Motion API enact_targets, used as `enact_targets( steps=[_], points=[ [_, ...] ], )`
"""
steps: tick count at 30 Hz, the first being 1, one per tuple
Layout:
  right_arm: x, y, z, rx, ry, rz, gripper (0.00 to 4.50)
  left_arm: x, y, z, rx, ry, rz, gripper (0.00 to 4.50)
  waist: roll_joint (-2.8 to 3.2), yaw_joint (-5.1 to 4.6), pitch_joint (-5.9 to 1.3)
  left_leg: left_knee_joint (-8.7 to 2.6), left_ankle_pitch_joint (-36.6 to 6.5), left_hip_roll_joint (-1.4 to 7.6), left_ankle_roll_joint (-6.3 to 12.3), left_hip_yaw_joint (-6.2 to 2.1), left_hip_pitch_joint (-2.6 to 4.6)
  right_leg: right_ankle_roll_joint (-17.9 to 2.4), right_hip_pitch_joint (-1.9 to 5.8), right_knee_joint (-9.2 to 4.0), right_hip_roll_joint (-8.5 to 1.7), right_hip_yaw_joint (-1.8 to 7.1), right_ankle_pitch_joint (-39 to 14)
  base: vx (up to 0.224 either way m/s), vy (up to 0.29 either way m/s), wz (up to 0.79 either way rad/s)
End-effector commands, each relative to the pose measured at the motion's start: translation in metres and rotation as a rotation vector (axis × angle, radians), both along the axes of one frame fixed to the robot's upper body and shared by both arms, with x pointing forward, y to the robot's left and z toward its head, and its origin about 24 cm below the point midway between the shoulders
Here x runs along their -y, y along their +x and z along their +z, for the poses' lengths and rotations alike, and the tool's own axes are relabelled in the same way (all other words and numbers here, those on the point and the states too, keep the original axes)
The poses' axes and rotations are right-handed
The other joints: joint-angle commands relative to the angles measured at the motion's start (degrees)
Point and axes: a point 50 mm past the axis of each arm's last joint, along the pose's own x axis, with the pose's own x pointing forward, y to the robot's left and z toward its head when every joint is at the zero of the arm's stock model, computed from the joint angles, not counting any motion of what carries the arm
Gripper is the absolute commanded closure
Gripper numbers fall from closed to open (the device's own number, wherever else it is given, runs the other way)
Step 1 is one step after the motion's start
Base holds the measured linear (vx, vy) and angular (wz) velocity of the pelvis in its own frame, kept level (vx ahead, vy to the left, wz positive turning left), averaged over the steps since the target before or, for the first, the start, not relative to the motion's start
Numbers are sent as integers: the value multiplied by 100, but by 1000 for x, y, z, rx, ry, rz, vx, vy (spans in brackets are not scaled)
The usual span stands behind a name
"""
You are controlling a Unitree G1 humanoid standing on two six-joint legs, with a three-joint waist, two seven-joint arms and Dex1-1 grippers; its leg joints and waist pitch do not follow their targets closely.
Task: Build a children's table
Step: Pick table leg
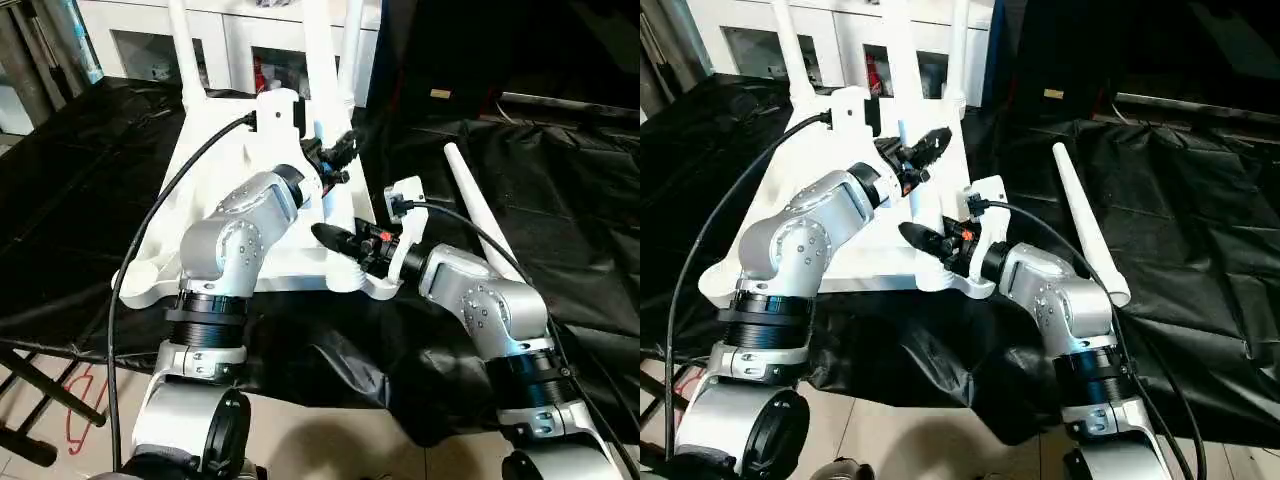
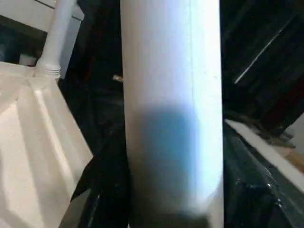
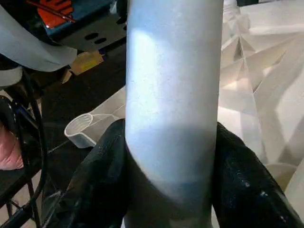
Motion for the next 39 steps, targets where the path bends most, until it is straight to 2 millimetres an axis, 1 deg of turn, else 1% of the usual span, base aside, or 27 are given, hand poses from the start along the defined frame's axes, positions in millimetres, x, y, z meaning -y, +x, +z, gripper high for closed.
enact_targets(
  steps=[1,2,4,5,6,7,8,9,10,11,13,14,20,23,24,25,27,29,30,35,37,38,39],
  points=[
    [2,2,21,67,62,26,192,1,-3,-1,9,-33,-42,261,6,-4,-458,-346,-1139,177,-59,-118,139,-908,275,-445,-391,208,-1211,0,0,0],
    [3,1,21,63,68,34,192,1,-4,-1,13,-37,-56,262,6,-4,-462,-344,-1122,178,-47,-117,139,-912,276,-438,-391,210,-1177,0,0,0],
    [8,-2,22,64,50,82,165,3,-9,4,43,-86,-183,264,4,11,-462,-343,-1093,175,-21,-115,142,-936,281,-430,-392,209,-1160,0,0,0],
    [10,-3,22,63,44,99,165,3,-11,5,49,-98,-216,264,4,15,-467,-343,-1077,180,-13,-115,150,-958,283,-420,-387,205,-1120,0,0,0],
    [12,-4,22,63,34,122,152,3,-13,7,61,-110,-264,264,6,19,-461,-339,-1079,176,-12,-108,156,-971,272,-424,-384,206,-1119,0,0,0],
    [15,-7,22,51,33,150,144,3,-16,8,74,-119,-324,264,8,29,-464,-339,-1051,182,-4,-109,151,-1003,279,-411,-388,211,-1055,0,0,0],
    [17,-8,22,43,35,165,144,2,-17,9,79,-123,-353,264,-22,22,-462,-343,-1037,177,17,-104,149,-1026,282,-409,-375,206,-1027,0,0,0],
    [17,-8,22,43,35,165,141,2,-17,9,79,-123,-353,264,-15,26,-461,-341,-1038,174,20,-105,147,-1040,286,-402,-386,207,-1045,0,0,0],
    [22,-14,25,28,62,235,140,-1,-19,9,105,-110,-425,264,-16,19,-454,-343,-1079,182,11,-105,144,-1056,280,-414,-396,208,-1110,0,0,0],
    [24,-18,25,23,56,272,140,-2,-21,11,126,-123,-470,264,-42,33,-453,-341,-1105,171,62,-101,146,-995,303,-437,-397,212,-1253,0,0,0],
    [26,-20,25,18,51,297,140,-4,-22,12,141,-135,-502,264,-23,32,-448,-345,-1040,182,56,-105,146,-967,285,-424,-395,214,-1242,0,0,0],
    [28,-24,23,3,36,345,140,-7,-24,15,172,-168,-583,264,-46,35,-448,-336,-1042,174,56,-97,151,-983,284,-431,-399,209,-1282,0,0,0],
    [29,-29,21,-17,28,398,140,-10,-35,26,250,-259,-761,264,-32,32,-449,-334,-1085,185,21,-96,156,-1083,276,-414,-411,213,-1340,0,0,0],
    [28,-30,20,-24,35,400,140,-8,-37,28,259,-269,-789,265,-32,32,-448,-333,-1098,188,0,-98,157,-1063,276,-416,-415,215,-1388,0,0,0],
    [26,-30,20,-28,43,404,156,-7,-38,28,264,-278,-804,265,-17,32,-448,-336,-1099,188,-12,-99,160,-1063,271,-418,-411,214,-1391,0,0,0],
    [26,-30,20,-28,43,404,156,-7,-38,28,264,-278,-804,265,-24,27,-447,-336,-1101,186,-13,-98,155,-1056,272,-423,-406,214,-1395,0,0,0],
    [24,-30,19,-30,52,402,176,-7,-38,27,265,-282,-816,265,-13,28,-448,-340,-1126,190,-33,-103,165,-1041,270,-421,-406,213,-1417,0,0,0],
    [23,-30,18,-31,62,399,192,-7,-38,26,263,-284,-820,265,-20,27,-454,-339,-1115,188,-39,-103,160,-1039,275,-416,-407,214,-1397,0,0,0],
    [23,-30,18,-32,63,398,192,-7,-38,26,263,-284,-821,265,-18,30,-455,-338,-1102,190,-41,-103,165,-1044,272,-412,-405,215,-1369,0,0,0],
    [21,-30,17,-36,64,391,244,-8,-36,25,248,-282,-805,265,-5,38,-458,-338,-1058,188,-39,-104,164,-1069,278,-399,-400,213,-1245,0,0,0],
    [21,-29,17,-33,64,382,249,-9,-33,25,235,-283,-779,265,-3,37,-458,-337,-1076,187,-44,-102,163,-1071,281,-402,-405,215,-1259,0,0,0],
    [21,-28,17,-30,64,371,252,-9,-31,25,224,-286,-759,209,-10,34,-455,-340,-1104,185,-62,-103,160,-1059,282,-401,-402,214,-1291,0,0,0],
    [21,-26,17,-21,63,349,254,-9,-29,25,230,-259,-727,195,-1,37,-459,-337,-1101,187,-71,-105,163,-1059,281,-405,-409,214,-1297,0,0,0]
  ],
)
